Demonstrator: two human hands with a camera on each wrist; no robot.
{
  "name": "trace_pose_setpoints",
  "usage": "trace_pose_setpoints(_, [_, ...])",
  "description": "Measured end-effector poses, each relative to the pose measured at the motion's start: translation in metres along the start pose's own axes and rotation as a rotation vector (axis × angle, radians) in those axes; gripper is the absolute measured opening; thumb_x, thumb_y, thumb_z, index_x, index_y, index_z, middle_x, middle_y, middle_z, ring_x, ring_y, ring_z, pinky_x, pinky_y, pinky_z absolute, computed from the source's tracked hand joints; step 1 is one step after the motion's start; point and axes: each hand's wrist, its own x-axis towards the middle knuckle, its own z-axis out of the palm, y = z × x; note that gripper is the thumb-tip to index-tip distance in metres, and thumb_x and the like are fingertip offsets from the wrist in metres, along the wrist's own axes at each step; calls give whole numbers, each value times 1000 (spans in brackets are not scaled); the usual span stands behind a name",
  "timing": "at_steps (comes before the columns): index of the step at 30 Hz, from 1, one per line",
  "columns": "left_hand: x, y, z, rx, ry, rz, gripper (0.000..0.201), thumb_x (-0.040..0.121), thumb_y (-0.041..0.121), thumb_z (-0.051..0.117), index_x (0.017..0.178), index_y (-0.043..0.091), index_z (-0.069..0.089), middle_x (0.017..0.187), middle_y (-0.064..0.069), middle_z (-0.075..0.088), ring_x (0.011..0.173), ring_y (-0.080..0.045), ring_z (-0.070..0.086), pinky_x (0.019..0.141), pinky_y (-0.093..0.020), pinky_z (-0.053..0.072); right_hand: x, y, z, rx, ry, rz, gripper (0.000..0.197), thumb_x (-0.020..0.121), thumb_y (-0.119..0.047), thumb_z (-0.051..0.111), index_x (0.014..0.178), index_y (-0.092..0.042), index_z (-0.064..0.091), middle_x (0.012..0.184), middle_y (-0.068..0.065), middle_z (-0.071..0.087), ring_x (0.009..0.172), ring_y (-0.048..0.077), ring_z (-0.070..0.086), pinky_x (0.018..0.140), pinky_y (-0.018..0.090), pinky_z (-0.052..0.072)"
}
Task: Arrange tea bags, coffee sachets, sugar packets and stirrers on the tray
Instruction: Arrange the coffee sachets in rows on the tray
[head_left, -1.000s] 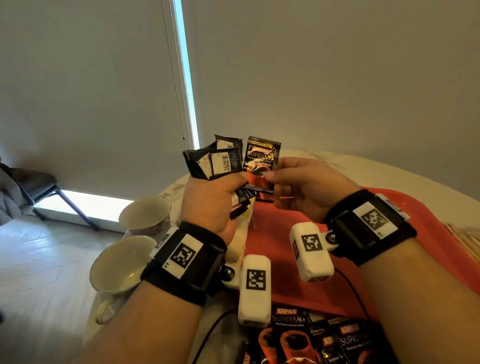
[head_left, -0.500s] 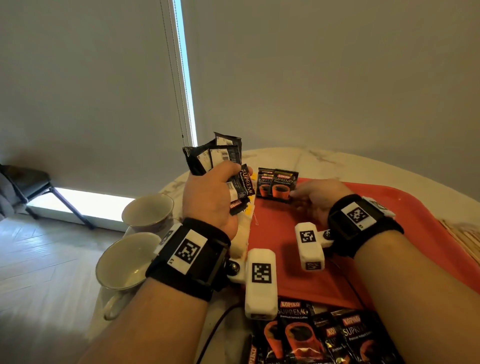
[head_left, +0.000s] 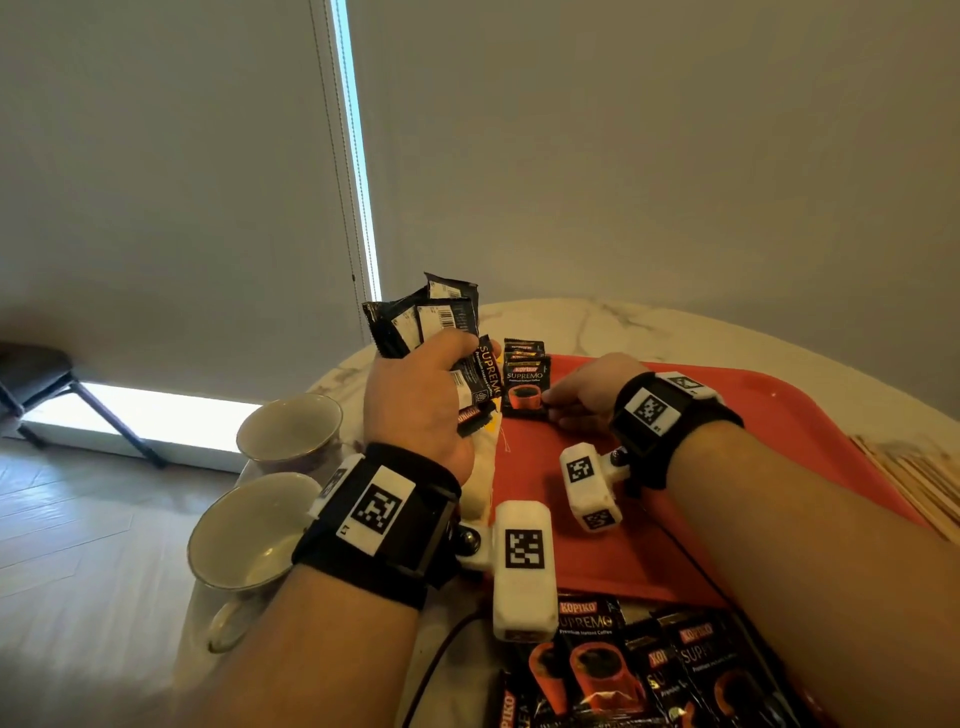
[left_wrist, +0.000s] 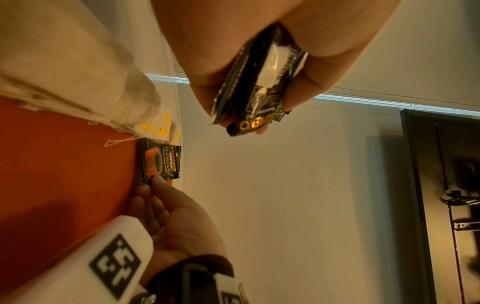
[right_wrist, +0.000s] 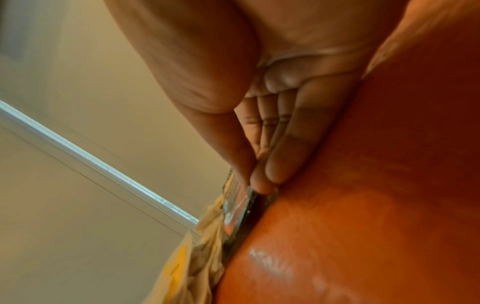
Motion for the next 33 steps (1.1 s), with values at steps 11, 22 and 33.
trace_pose_setpoints(11, [2, -2, -2, -1, -3, -32, 40, 80, 17, 76, 119, 10, 70, 107, -15, 79, 90, -26, 78, 60, -37, 55, 2, 6, 5, 1, 31, -21, 9, 87, -4, 77, 86, 3, 71, 71, 13, 70, 60, 19, 66, 63, 29, 58])
trace_pose_setpoints(22, [-2, -3, 0, 14, -29, -65, 20, 93, 13, 68, 112, 7, 68, 105, -17, 79, 68, -19, 74, 49, -30, 53, -7, 15, 4, 176, -20, -11, 5, 91, 0, 70, 88, 4, 68, 76, 14, 68, 65, 20, 66, 64, 28, 58])
trace_pose_setpoints(33, [-13, -5, 6, 34, -56, -28, 25, 90, 5, 76, 115, 5, 73, 99, -16, 80, 88, -33, 79, 65, -41, 60, -64, -8, -13, 388, -251, -484, 17, 88, -23, 76, 95, -9, 69, 74, 1, 66, 57, 11, 57, 52, 24, 46])
